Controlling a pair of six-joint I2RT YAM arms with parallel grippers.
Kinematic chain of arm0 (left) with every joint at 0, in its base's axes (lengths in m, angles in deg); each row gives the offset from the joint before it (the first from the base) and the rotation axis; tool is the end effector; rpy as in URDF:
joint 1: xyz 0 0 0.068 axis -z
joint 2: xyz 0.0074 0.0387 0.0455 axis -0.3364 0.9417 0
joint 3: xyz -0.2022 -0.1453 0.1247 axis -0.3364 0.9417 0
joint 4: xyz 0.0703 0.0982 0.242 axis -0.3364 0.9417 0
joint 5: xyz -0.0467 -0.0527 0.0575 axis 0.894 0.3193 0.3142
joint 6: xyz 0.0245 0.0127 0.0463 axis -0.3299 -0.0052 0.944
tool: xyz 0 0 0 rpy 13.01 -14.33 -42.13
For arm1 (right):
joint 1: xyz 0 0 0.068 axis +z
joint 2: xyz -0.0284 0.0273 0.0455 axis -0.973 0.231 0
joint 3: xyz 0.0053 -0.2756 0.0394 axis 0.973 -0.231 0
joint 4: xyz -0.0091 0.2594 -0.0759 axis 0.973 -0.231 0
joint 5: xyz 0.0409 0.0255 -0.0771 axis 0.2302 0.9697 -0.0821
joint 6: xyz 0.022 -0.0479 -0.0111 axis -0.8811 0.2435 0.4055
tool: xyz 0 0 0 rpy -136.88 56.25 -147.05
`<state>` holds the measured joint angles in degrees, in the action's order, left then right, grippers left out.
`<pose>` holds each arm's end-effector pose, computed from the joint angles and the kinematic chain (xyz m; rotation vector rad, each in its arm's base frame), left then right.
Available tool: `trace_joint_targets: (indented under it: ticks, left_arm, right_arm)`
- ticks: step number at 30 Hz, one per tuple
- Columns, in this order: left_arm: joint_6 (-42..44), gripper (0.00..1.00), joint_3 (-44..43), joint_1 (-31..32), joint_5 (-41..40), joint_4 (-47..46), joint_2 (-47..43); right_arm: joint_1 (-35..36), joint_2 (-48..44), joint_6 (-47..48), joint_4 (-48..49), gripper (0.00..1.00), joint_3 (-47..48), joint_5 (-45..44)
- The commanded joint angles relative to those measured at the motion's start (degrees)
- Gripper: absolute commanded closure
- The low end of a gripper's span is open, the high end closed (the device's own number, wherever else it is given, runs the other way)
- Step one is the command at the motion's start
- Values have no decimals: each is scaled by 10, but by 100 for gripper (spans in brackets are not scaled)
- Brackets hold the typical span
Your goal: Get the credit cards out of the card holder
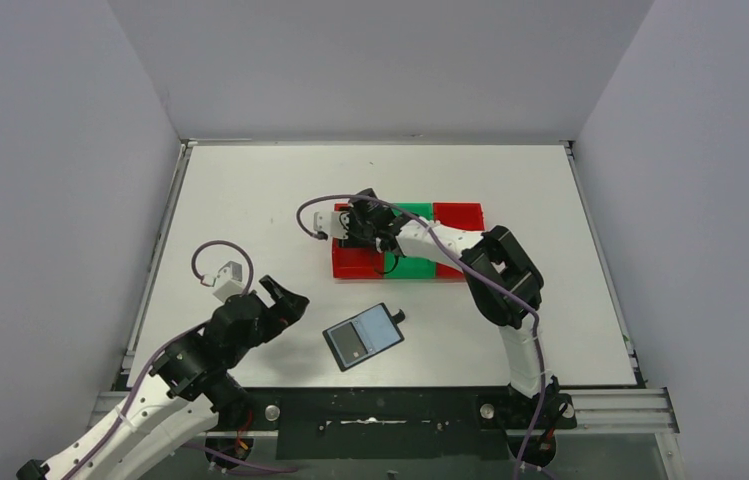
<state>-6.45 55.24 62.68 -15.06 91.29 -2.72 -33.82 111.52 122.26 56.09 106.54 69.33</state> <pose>0.0926 -0.0689 0.2330 -0.6430 2.1313 -0.6857 0.3482 0.3255 0.1745 -1.7305 1.5605 -0.0092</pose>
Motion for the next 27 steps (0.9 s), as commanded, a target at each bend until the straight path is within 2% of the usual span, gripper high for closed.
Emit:
trace_joint_targets:
  ticks: [1,9,11,13,15,16,18,19,20,22,24,27]
  left_arm:
    - [-1,12,1,-3,12,-30,7]
    - [-1,12,3,-3,26,-40,24]
    - [0,12,3,-3,26,-43,25]
    - [0,12,3,-3,26,-44,26]
    - [-1,12,4,-3,28,-46,29]
    - [-2,12,4,-4,28,-47,29]
    - [-2,12,5,-4,32,-50,34]
    - [-2,12,5,-4,33,-51,36]
    - [-2,12,5,-4,32,-51,38]
    - [-3,12,5,-5,33,-53,42]
    - [-1,12,3,-5,36,-56,46]
    - [-1,16,6,-5,47,-63,52]
  right_arm:
    - [-6,-10,-17,11,57,25,6]
    - [-7,-49,-76,30,55,21,28]
    - [-7,-86,-125,65,49,3,37]
    - [-9,-128,-219,103,35,-24,37]
    - [-9,-171,-337,138,22,-61,-2]
    - [-10,-189,-402,136,20,-67,-21]
    - [-15,-220,-532,87,15,-65,-53]
    - [-21,-233,-600,50,5,-62,-60]
    - [-32,-242,-652,-4,0,-62,-39]
    - [-54,-262,-715,-20,1,-101,51]
    - [-56,-292,-776,-12,3,-161,63]
    - [-36,-344,-860,58,10,-274,111]
